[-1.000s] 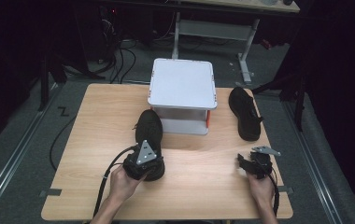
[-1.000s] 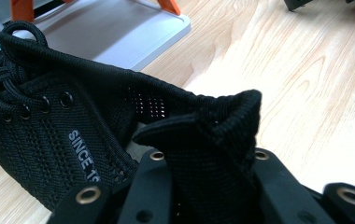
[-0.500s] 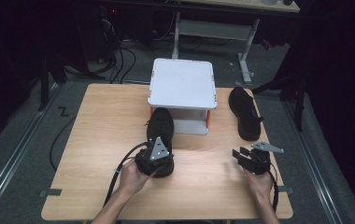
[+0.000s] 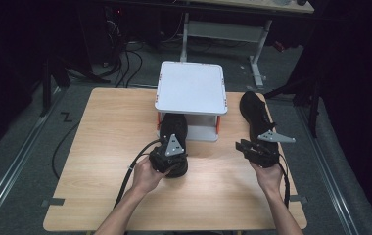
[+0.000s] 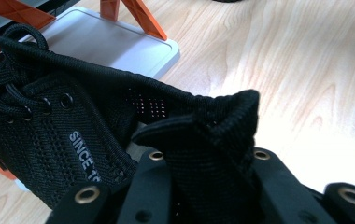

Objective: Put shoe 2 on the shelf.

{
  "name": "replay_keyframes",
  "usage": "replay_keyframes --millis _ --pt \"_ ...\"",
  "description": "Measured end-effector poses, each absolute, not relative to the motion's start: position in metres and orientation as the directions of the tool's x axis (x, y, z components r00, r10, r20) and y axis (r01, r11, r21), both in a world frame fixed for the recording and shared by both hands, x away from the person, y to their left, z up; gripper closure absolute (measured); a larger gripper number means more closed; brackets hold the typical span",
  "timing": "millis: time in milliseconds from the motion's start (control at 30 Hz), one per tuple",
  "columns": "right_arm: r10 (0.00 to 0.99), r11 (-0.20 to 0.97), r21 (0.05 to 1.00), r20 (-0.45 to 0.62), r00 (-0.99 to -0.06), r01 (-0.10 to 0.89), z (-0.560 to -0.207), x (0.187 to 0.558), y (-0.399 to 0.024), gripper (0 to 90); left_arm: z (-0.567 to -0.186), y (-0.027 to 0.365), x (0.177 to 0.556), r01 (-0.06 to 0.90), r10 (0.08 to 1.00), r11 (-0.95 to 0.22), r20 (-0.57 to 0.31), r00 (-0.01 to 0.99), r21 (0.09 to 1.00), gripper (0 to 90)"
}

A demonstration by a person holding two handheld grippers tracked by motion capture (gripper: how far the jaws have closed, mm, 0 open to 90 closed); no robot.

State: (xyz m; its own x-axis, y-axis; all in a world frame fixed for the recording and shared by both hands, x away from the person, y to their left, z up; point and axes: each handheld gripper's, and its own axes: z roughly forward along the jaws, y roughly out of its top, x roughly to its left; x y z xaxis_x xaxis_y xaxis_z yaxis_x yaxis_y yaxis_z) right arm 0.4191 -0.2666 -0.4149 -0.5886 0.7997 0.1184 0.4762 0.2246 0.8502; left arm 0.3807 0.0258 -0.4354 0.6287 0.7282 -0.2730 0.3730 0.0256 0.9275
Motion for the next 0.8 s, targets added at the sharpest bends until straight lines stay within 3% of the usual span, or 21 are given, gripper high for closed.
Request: replay_keyframes --millis 467,800 --pt "0.787 0.257 0.891 0.031 -0.616 0.373 -0.355 0.453 -0.23 78.9 -0.443 0.022 0.403 0.394 0.754 0.019 -0.272 0.598 0.919 79.2" --pt "0.79 0.296 0.88 -0.007 -0.613 0.371 -0.341 0.482 -0.202 82.8 -0.451 0.019 0.41 0.38 0.769 -0.013 -0.234 0.595 0.925 78.6"
